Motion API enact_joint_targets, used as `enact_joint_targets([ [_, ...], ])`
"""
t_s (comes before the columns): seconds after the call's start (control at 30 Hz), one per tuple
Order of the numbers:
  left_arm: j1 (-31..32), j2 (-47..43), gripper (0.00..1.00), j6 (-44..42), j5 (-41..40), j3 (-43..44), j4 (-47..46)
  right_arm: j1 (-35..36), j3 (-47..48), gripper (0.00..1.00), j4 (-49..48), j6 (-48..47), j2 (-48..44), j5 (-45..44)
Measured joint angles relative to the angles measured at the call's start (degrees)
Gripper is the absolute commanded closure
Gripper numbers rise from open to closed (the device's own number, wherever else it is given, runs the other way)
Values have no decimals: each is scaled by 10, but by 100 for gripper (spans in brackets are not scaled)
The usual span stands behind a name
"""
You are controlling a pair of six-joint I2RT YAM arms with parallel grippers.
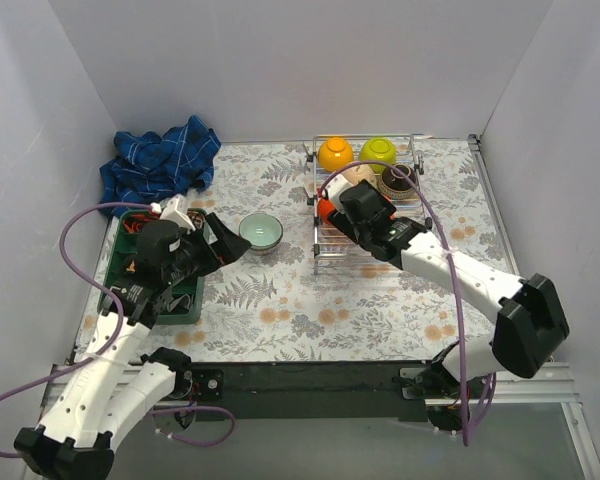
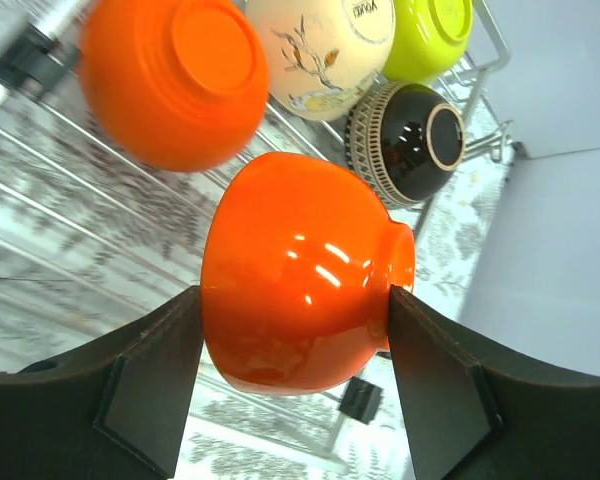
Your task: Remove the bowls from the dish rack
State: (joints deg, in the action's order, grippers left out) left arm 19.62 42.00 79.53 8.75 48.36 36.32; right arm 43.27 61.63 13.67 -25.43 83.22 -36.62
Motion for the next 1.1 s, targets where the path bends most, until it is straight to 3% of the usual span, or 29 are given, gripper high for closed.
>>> enact_joint_targets([
  [0.27, 4, 48, 2, -7, 58, -28, -100, 0, 25, 61, 68, 186, -105, 139],
  [0.4, 36, 76, 2, -9, 68, -32, -145, 0, 24, 61, 76, 285, -137, 215],
  [0.77, 131, 144, 3, -12, 40, -34, -240, -6, -51, 60, -12, 518, -222, 374],
  [1.0, 161, 166, 16, 8, 7, -50, -281, -15, -136, 60, -114, 638, -244, 452],
  [1.1, 169, 176, 26, 24, 1, -62, -297, -17, -170, 61, -154, 680, -244, 476],
])
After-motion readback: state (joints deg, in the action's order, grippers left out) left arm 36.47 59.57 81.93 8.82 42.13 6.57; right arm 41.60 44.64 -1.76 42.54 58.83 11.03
